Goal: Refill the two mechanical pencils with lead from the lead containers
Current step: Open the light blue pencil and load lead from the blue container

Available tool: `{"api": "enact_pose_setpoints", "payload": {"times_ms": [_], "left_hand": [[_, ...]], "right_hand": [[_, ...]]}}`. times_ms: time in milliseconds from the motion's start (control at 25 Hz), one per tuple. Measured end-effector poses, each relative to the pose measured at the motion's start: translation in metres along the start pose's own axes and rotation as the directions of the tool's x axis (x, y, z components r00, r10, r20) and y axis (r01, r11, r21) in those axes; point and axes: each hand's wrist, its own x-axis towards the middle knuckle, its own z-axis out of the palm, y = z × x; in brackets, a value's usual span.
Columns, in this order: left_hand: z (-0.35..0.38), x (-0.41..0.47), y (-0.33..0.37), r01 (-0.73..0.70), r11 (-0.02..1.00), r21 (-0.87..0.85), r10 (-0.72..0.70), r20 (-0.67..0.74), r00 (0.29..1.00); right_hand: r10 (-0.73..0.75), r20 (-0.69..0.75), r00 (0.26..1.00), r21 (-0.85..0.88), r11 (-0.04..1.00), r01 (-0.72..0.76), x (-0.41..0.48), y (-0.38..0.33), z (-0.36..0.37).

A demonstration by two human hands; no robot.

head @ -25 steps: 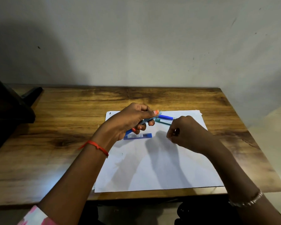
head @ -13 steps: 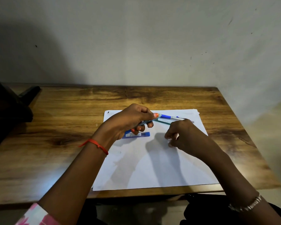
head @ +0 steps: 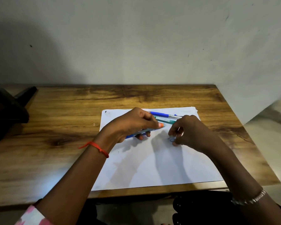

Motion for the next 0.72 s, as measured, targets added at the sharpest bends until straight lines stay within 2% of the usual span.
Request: {"api": "enact_pose_setpoints", "payload": {"times_ms": [120, 320, 720], "left_hand": [[0.009, -0.001, -0.002, -0.009, 0.997, 0.080, 0.011, -0.023, 1.000], [0.029, -0.004, -0.001, -0.112, 0.901, 0.420, 0.169, -0.099, 0.981], [0.047, 0.007, -0.009, -0.121, 0.842, 0.525, 0.206, -0.106, 0.973]], "right_hand": [[0.020, 0.012, 1.000, -0.020, 1.000, -0.020, 0.001, 0.000, 0.000], [0.043, 0.081, 0.996, -0.028, 0.999, -0.040, 0.002, -0.001, -0.004], [0.018, 0.097, 0.995, 0.022, 1.000, -0.020, 0.002, 0.005, -0.009]]}}
